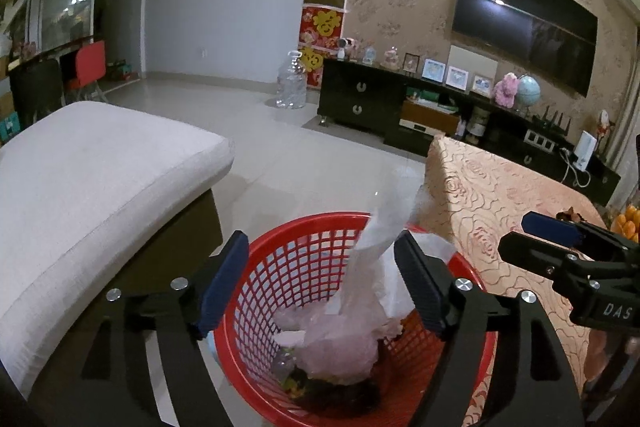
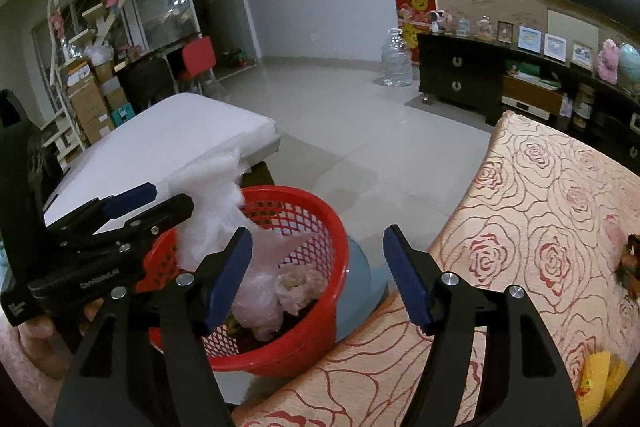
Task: Collect trash
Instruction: 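Open both tools to drop the mesh bag and tissue into the basket, then move both open tools back over the table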
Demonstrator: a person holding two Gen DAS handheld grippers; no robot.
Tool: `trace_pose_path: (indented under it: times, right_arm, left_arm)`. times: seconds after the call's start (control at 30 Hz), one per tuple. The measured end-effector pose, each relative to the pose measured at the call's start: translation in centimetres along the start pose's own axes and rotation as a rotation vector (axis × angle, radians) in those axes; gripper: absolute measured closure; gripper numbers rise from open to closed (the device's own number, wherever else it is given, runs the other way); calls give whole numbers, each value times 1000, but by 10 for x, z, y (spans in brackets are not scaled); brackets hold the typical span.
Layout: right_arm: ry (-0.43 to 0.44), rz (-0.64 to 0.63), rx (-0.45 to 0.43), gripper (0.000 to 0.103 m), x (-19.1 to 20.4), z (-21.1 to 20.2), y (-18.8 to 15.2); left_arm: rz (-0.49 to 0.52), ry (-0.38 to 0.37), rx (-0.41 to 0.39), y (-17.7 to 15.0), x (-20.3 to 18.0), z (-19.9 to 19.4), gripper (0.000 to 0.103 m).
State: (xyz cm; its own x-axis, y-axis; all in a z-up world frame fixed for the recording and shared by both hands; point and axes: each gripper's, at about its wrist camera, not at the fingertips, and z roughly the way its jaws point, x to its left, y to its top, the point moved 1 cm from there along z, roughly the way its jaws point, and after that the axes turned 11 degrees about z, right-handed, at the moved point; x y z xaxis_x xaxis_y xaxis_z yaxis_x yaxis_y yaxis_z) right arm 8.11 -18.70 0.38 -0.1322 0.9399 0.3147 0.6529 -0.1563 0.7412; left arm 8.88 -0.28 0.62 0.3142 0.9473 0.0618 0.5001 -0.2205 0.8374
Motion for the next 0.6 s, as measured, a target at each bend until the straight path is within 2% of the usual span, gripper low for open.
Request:
trace_pose_path:
  times: [0.37, 0.6]
  right_arm:
    - [-40, 28, -30, 37, -20, -15, 1]
    - [-84, 29, -51, 37, -33, -27, -2]
  left_arm:
    - [-5, -22, -8, 3, -2, -2, 27]
    - [21, -53, -12, 7, -21, -1, 27]
